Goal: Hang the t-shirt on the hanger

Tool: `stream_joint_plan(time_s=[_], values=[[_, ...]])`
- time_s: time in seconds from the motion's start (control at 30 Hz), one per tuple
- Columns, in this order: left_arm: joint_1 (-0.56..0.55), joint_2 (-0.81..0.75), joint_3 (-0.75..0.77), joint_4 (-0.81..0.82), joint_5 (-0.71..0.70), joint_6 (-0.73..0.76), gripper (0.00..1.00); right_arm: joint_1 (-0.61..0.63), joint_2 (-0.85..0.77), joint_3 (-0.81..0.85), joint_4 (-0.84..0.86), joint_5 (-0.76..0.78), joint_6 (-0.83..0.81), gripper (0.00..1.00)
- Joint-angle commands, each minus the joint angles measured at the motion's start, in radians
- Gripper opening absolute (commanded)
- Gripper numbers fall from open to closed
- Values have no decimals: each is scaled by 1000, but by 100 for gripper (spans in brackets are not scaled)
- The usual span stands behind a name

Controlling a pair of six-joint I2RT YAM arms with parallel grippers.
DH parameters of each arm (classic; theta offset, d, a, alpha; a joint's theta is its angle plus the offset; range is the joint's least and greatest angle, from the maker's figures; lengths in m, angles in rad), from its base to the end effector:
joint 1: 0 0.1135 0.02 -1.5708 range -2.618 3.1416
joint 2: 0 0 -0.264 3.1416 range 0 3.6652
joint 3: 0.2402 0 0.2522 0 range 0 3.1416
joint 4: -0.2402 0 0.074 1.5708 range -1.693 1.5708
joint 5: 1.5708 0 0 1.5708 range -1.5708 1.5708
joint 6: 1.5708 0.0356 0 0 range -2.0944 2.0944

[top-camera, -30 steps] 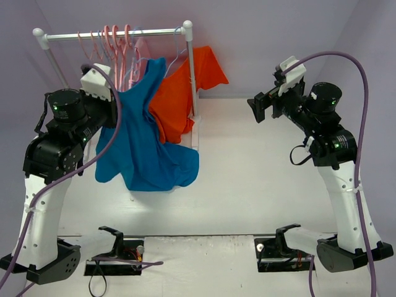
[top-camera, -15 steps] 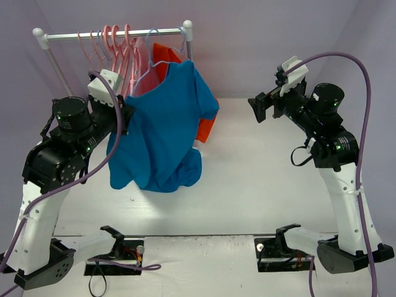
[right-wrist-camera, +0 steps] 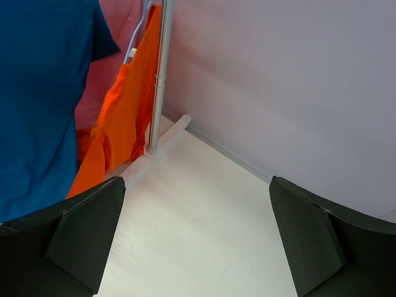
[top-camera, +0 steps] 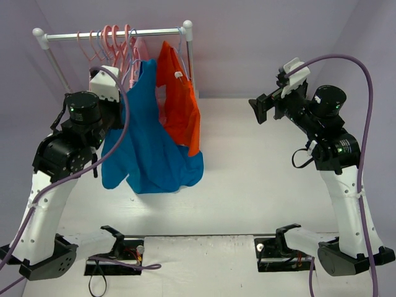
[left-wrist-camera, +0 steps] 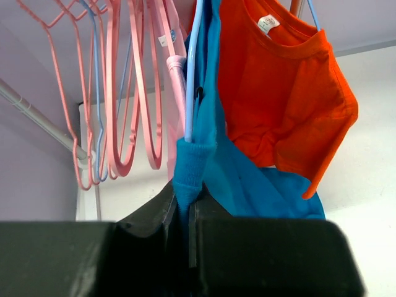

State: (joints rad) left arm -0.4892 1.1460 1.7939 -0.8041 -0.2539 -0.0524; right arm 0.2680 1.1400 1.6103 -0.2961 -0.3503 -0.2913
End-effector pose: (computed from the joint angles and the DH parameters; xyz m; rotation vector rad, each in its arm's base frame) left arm 0.1608 -0.0755 0.5328 0.1889 1.7149 -0.1813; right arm 0.1961 0.0665 0.5365 -0.6608 1.2467 0.2251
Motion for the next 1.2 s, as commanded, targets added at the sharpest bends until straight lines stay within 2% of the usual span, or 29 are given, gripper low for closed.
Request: stream_joint_plan(time_s=[0.0,0.43,0.57,0.7,1.17], values=[[0,41,34,191,-10,12,0,2,-8,3,91,-24,6,100],[33,266,52,555,-104,-15,0,8,-43,-27,94,-20,3,100],[51,313,66,592,-114,-22,0,11,-61,-42,95,-13,-1,100],[63,320,-1,654,-119,-40,0,11,-72,-62,95,-1,-4,100],[83,379,-163,724,7,-152,0,11,-82,-108,98,-7,12,100]])
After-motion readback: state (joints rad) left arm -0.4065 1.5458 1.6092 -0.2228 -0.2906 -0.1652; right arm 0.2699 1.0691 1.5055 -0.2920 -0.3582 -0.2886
